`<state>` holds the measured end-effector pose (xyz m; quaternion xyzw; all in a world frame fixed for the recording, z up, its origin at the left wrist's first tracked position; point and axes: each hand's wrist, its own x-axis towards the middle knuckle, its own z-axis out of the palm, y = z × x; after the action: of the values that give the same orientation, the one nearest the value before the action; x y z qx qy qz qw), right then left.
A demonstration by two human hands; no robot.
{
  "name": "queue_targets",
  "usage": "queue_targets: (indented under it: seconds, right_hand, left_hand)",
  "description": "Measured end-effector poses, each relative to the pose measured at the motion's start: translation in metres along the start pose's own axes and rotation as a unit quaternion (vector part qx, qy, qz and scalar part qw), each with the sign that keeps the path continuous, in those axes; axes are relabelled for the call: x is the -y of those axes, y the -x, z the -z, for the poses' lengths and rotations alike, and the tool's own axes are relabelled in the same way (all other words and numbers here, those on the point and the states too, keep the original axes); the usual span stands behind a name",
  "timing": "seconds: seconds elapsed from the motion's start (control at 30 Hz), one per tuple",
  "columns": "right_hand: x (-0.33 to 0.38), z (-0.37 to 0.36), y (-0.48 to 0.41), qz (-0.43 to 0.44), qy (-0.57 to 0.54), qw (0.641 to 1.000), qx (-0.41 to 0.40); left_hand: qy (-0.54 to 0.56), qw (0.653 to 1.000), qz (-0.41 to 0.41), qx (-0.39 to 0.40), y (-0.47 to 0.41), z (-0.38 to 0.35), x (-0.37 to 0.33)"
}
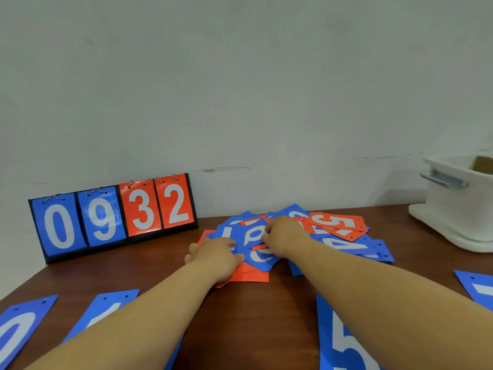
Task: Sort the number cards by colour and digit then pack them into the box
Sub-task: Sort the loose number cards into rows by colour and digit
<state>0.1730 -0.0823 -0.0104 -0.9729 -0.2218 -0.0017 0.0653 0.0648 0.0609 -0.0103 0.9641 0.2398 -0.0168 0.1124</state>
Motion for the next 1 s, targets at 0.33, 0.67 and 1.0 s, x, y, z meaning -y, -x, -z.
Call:
queue_targets:
  seconds: [0.33,0.67,1.0]
  right_hand:
    - [-0.024,0.051,0.045,-0.078,-0.202,0.964,-0.152]
    - [-0.028,0.108,0.173,-0.127,-0.649,0.718,-0.218]
    - [-0.033,0.086,0.263,-0.154,-0.598,0.736,-0.278]
  left_hand:
    - [0.245,0.951,-0.079,-0.171,0.015,0.017,0.002]
    - [0.514,0.833,-0.034,-0.200,0.126,0.060,0.015]
    - [0.512,0.839,-0.090,-0.160,0.204,0.043,0.016]
